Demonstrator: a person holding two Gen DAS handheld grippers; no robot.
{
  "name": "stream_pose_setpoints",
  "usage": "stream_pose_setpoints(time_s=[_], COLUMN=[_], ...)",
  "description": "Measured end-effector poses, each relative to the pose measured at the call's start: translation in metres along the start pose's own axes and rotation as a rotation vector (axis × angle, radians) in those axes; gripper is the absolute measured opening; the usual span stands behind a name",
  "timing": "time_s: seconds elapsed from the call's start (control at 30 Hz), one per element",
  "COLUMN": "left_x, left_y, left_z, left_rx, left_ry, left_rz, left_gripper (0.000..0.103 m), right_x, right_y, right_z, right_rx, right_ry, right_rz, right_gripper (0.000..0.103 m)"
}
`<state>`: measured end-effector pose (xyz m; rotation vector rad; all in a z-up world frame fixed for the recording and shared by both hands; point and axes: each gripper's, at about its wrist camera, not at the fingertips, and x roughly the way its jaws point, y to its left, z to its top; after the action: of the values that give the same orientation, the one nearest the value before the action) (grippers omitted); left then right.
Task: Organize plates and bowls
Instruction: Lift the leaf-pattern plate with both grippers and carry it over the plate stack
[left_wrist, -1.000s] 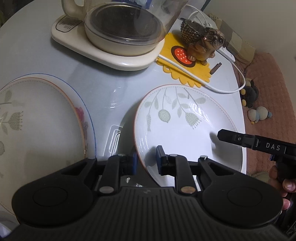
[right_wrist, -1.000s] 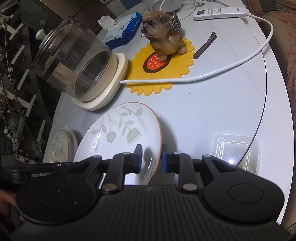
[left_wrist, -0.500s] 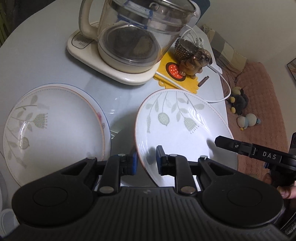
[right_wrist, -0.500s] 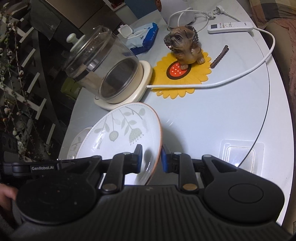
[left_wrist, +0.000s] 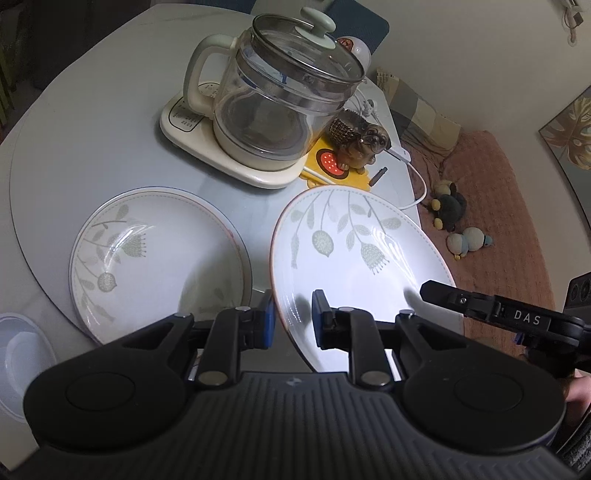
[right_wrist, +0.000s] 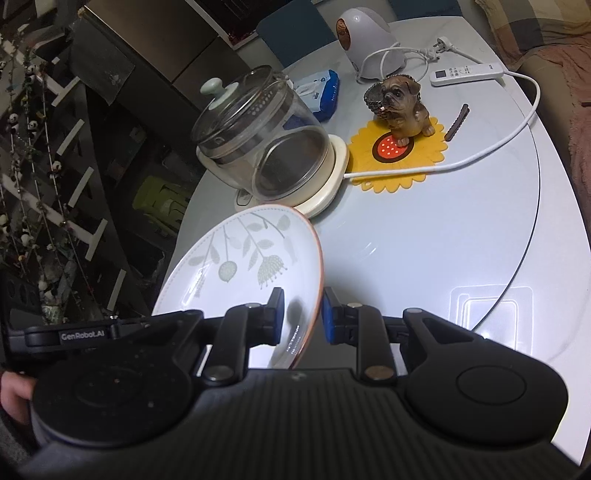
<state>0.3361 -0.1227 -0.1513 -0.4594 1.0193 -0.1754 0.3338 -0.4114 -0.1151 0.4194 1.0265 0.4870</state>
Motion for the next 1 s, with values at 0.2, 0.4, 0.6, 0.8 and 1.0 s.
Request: stream_pose_setpoints(time_s=[0.2, 0.4, 0.6, 0.8, 1.0], left_x=[-0.030, -0.051, -0.065, -0.069, -0.065], left_y=[0.016, 0.038, 0.065, 0.095, 0.126], left_z=[-0.012, -0.020, -0.019, -0.017, -0.012], left_rx=[-0.002, -0.027, -0.054, -0.102, -0.151], left_ry=[-0.024, -0.044, -0.070, -0.082, -0.082], left_rz=[-0.018, -0.043, -0.047, -0.043, -0.028], left_gripper=[0.023, 0.023, 0.023, 0.023, 0.023], right_x=[-0.006, -0.006, 0.006, 0.035, 0.064], right_y=[0.024, 0.049, 0.073, 0.091, 0.100], right_z=[-0.016, -0.021, -0.022, -0.027, -0.031], right_rx=[0.003, -0.015, -0.048, -0.085, -0.080], right_ry=[-0.013, -0.024, -0.009, 0.041, 0.102], right_rz=[-0.003, 0.000, 0.006, -0.003, 0.010], right_gripper=[0.025, 0.025, 0.025, 0.025, 0.025])
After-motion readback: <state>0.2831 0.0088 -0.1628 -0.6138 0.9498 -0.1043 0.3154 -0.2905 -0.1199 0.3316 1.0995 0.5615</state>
